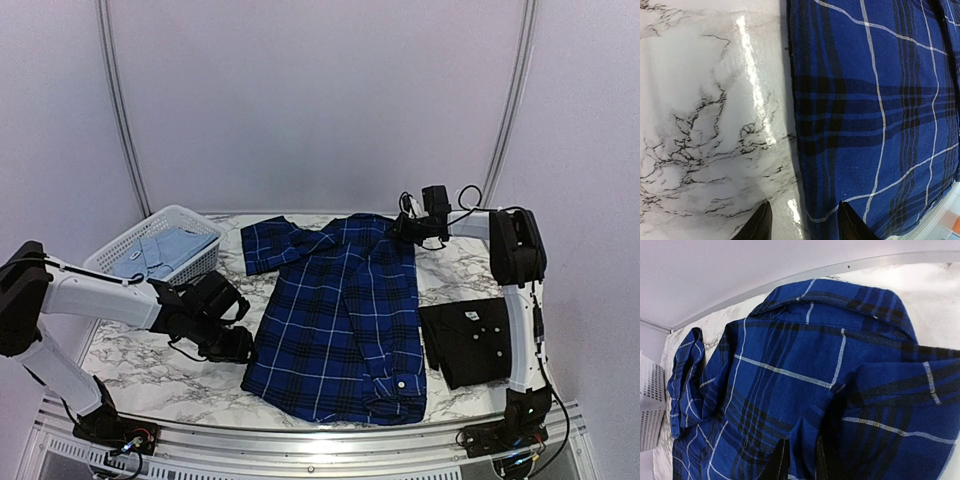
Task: Fold and stack the long sleeve shirts
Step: Pick up the 1/3-folded shirt from the center of the board.
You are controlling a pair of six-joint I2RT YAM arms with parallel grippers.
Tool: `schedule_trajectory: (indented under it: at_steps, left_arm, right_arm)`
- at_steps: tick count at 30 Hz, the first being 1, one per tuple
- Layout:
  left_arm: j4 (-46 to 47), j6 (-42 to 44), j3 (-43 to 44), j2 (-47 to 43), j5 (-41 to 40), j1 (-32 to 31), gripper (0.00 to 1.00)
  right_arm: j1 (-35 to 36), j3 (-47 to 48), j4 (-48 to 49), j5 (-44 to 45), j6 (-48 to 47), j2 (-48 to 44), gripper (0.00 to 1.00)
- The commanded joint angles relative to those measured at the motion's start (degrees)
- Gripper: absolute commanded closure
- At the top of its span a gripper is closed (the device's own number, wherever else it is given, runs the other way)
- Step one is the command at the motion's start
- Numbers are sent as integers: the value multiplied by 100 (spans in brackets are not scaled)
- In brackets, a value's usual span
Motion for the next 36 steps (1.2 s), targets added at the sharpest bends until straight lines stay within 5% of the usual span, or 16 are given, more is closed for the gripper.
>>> schedule_trajectory:
  at_steps: [1,12,21,26,31,36]
  left_arm:
    - [73,-161,-218,-49,303,-64,56]
    - [175,-306,-319,-41,351,-194,88]
    - [253,-456,-404,-53,338,-378,100]
    - [288,-658,-481,-118,315,-688,100]
    - [312,-802,-639,-239,287,-879,100]
    - [18,-702,-349,-608,-199,-868,73]
  right_arm:
    - [-37,276,214,-57,106,108,89]
    - [-67,362,82,508,27,-27,100]
    - [-65,609,-163,984,30,151,100]
    - [-40,446,-298,1138,-72,28,98]
    - [41,274,-540,1357,-334,-172,79]
    - [220,157,-822,1716,-643,-545,57]
